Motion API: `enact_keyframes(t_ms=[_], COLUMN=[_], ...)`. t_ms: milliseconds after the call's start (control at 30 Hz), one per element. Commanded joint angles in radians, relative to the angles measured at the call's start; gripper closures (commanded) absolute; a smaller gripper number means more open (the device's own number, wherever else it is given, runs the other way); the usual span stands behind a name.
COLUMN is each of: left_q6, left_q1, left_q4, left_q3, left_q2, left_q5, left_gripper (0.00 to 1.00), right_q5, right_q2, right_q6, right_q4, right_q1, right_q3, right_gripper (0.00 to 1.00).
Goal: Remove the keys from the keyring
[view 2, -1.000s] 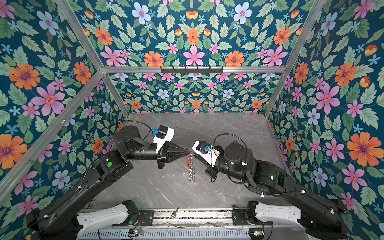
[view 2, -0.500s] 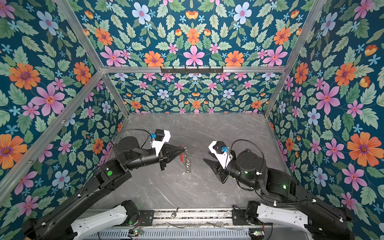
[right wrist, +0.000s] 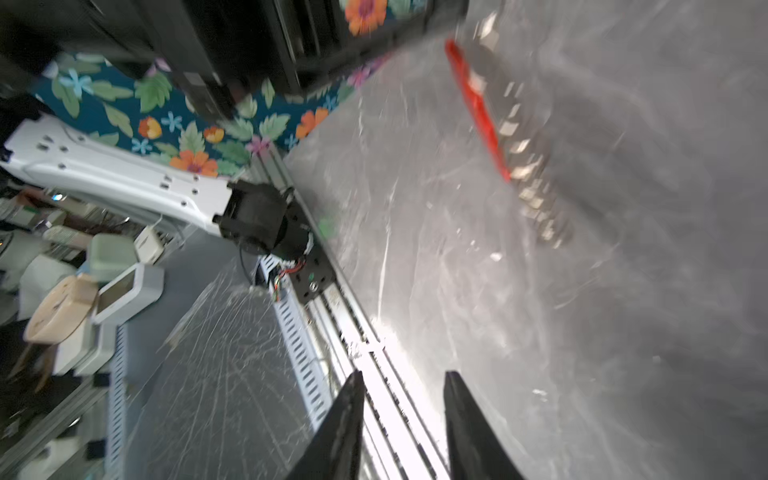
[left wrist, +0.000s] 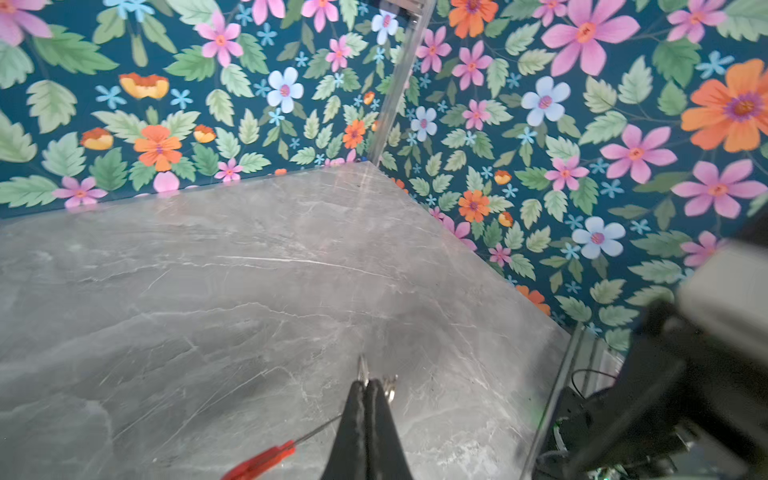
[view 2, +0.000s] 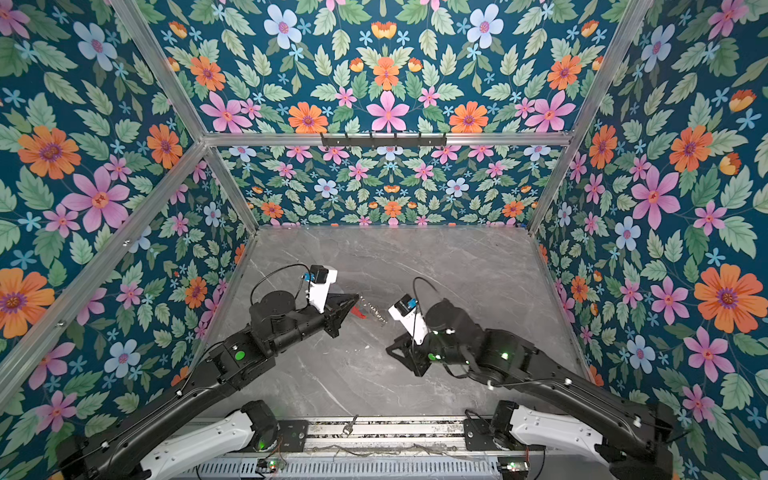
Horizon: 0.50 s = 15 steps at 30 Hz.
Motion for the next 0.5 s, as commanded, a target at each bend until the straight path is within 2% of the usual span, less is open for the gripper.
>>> enact_keyframes(t_ms=[0,167,333,467], left_q6=[-0.078,-0.164,-0.270,-0.334], left_q1=[0.002,0.002,0.003,0.019], left_q4=[0.031,0.092,0.033,0.016], left_q3=[-0.040,-0.153,-0.214,-0.217], left_q2=[-0.015,-0.016,-0.003,0.060], left_q5=[-0.101,-0.040,-0.167,-0.248], left_gripper=[1.00,1.00,1.00,1.00], right_q5=[-0.116,-0.064,-0.061,-0.080], right_q2=[0.022,0.024,0.036,0.057], right_q6=[0.062,0.060,0.067,0.084], right_q4=[0.086,0.108,0.121,0.170], right_q1=[-0.002,-0.001,-0.002,-0.003], right_q3=[-0.038,-0.077,-0.100,-0.137], right_gripper=[0.66,0.67,0.67,0.67])
